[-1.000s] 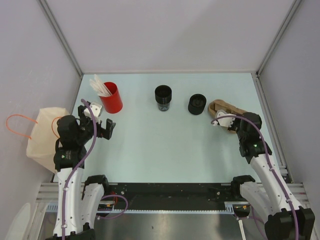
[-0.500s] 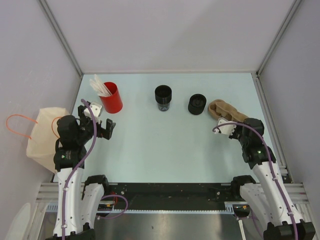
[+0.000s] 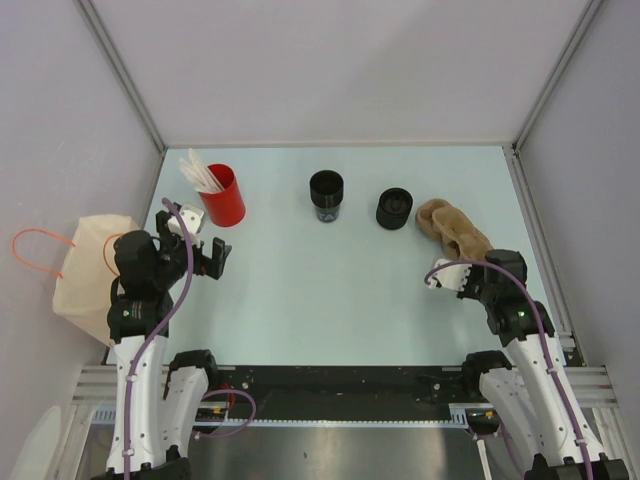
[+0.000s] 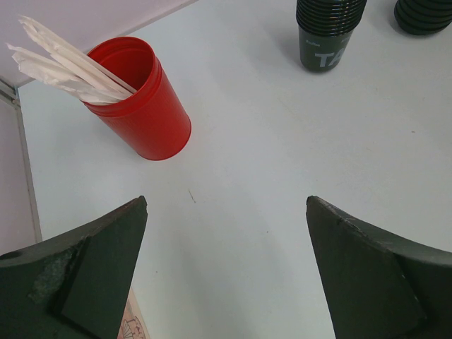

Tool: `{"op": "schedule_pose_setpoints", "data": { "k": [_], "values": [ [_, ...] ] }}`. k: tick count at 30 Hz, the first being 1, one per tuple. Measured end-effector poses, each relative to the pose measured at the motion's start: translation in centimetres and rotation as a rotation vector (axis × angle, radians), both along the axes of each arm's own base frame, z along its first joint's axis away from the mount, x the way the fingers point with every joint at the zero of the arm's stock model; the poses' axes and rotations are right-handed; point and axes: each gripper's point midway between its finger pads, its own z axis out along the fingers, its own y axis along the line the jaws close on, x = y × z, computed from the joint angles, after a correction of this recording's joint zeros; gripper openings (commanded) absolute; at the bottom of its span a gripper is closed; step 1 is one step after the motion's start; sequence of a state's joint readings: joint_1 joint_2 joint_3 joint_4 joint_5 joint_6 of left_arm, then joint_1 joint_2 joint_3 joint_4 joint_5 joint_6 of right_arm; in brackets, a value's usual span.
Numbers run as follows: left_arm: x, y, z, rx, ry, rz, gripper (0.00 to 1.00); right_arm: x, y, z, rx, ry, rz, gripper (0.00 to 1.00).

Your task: Pack the takeout coffee

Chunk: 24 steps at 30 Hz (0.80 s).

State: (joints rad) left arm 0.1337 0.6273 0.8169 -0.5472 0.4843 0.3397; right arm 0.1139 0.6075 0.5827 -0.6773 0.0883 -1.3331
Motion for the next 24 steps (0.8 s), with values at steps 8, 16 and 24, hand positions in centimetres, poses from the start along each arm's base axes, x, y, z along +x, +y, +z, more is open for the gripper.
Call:
{"op": "schedule_pose_setpoints", "data": {
  "k": [8,16,24],
  "values": [
    [0.0,0.0,0.0,0.000,0.000,0.000,0.99,-0.5,0.3,-0.7,0.008,0.032,0.014,0.42],
    [0.0,0.0,0.0,0.000,0.000,0.000,0.99,-0.4,0.5,-0.8,0.036,0.034,0.001,0.43],
    [0.0,0.0,0.0,0.000,0.000,0.000,0.99,-1.2,4.1,0.9,0.189,0.097,0.119,0.66]
  ]
}}
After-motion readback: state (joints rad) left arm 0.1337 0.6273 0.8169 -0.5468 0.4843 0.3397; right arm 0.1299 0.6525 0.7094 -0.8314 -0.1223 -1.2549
